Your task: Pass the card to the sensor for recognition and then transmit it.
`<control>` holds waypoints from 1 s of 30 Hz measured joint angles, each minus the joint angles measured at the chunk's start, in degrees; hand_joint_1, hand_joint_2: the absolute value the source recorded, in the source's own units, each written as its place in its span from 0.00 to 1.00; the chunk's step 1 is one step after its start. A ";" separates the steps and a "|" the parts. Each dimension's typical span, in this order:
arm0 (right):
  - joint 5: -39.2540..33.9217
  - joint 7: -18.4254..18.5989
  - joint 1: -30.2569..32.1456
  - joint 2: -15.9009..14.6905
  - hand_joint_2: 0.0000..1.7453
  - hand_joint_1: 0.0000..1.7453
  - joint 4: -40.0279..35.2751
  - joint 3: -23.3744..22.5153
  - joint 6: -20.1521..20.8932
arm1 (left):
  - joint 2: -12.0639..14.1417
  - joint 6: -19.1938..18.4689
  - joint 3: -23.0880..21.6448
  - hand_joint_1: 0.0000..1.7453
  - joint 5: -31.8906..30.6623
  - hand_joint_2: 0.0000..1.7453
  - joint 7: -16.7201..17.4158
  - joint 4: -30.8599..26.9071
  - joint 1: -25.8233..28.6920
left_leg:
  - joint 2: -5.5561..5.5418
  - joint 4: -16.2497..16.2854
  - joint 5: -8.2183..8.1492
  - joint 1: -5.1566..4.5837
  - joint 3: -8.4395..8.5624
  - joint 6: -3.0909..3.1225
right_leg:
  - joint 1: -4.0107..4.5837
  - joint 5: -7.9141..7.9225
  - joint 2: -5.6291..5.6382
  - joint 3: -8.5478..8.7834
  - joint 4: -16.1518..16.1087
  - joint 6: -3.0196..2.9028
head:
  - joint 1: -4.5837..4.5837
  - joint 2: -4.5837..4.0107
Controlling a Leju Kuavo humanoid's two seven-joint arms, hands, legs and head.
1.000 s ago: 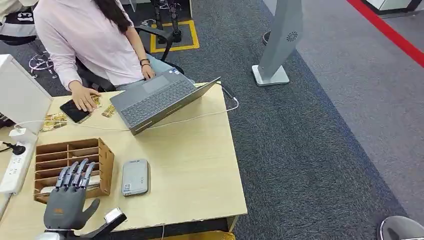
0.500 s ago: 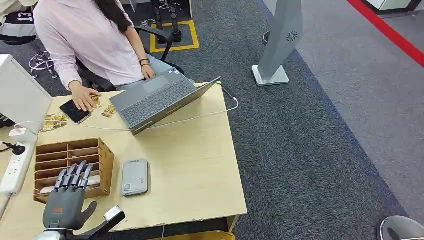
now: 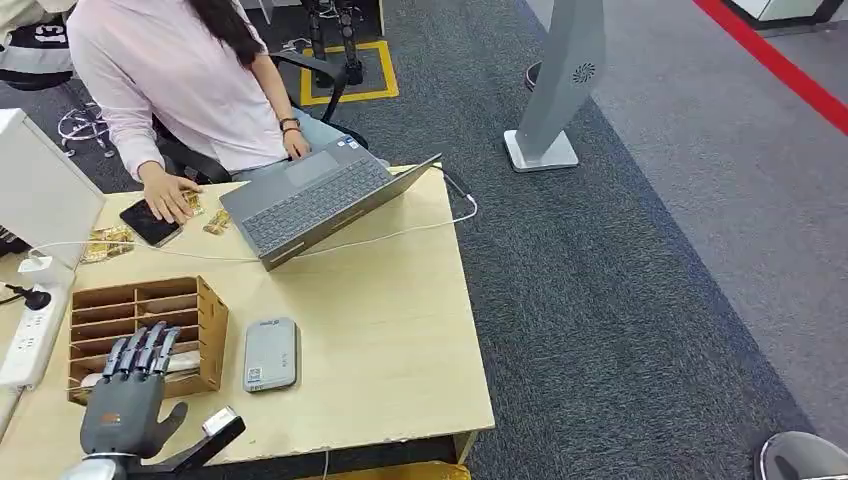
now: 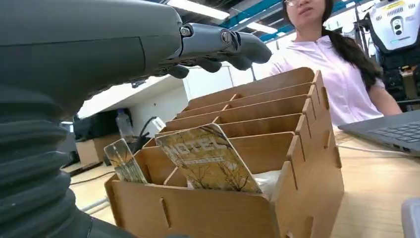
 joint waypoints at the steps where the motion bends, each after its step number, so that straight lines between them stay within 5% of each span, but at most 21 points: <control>1: 0.00 0.00 0.00 0.00 1.00 0.00 0.00 0.00 0.00 | 0.00 -0.04 0.00 0.00 0.00 1.00 0.02 0.00 0.00 | 0.00 0.00 0.00 0.00 0.00 0.00 | 0.00 0.00 0.00 0.00 0.00 0.00 | 0.02 0.00; 15: -0.13 0.00 0.00 0.00 1.00 0.00 0.00 0.02 0.00 | 0.13 -0.22 0.02 0.00 0.00 1.00 0.02 0.17 -0.01 | 0.00 0.00 0.00 0.00 0.00 0.00 | 0.00 0.00 0.00 0.00 0.00 0.00 | 0.02 0.00; 16: -0.13 0.00 0.00 0.00 1.00 0.00 0.00 0.02 0.00 | 0.15 -0.31 0.02 1.00 0.00 1.00 0.02 0.17 -0.01 | 0.00 0.00 0.00 0.00 0.00 0.00 | 0.00 0.00 0.00 0.00 0.00 0.00 | 0.00 0.00; 30: -0.37 -0.15 0.00 -0.07 1.00 0.00 0.00 0.52 -0.02 | 0.28 0.35 0.02 1.00 1.07 1.00 -0.44 0.17 0.09 | 0.00 0.00 0.00 0.00 0.00 0.00 | 0.00 0.00 0.00 0.00 0.00 0.00 | 0.02 0.00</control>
